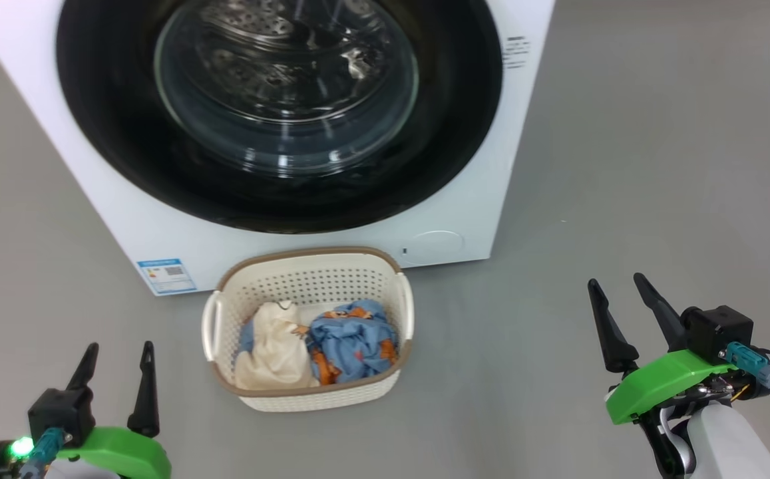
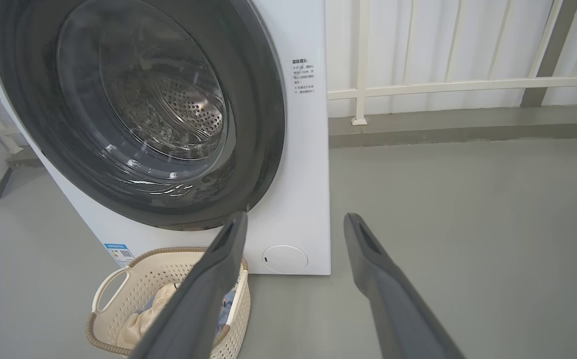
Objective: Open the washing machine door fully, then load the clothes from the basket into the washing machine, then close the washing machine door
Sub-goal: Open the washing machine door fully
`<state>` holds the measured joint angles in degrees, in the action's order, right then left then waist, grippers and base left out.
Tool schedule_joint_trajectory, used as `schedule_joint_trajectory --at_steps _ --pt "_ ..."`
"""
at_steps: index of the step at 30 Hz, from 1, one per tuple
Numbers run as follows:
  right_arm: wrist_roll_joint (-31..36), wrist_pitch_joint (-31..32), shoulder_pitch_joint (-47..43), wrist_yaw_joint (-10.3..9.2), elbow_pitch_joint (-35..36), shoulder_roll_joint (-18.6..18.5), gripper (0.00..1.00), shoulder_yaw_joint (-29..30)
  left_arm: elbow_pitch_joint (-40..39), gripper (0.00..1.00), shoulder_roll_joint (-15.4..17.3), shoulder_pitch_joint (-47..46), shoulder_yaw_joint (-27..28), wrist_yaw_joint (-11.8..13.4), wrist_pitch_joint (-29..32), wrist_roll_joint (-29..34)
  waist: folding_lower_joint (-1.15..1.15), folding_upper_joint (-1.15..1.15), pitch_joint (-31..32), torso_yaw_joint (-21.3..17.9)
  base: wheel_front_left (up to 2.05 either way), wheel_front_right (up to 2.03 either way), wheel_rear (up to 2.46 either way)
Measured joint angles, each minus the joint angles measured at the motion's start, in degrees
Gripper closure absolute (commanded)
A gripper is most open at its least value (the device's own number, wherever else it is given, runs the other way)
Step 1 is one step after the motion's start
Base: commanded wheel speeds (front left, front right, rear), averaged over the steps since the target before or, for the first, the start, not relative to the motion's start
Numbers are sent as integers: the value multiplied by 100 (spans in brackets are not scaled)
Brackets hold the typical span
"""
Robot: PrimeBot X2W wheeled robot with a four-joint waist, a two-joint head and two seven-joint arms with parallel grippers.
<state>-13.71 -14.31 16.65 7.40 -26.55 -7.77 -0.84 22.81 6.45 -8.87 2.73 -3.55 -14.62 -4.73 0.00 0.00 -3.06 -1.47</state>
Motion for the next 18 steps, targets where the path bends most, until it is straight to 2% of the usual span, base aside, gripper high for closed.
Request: schedule_joint_trajectory --at_steps 10,18 --pt "0 0 46 0 5 -11 0 54 -96 0 -43 -97 40 0 -1 -9 0 0 -47 2 121 116 -236" --pt "0 0 47 0 66 -31 0 98 -264 0 -74 -98 64 -77 -1 -5 0 0 -111 25 68 68 -136"
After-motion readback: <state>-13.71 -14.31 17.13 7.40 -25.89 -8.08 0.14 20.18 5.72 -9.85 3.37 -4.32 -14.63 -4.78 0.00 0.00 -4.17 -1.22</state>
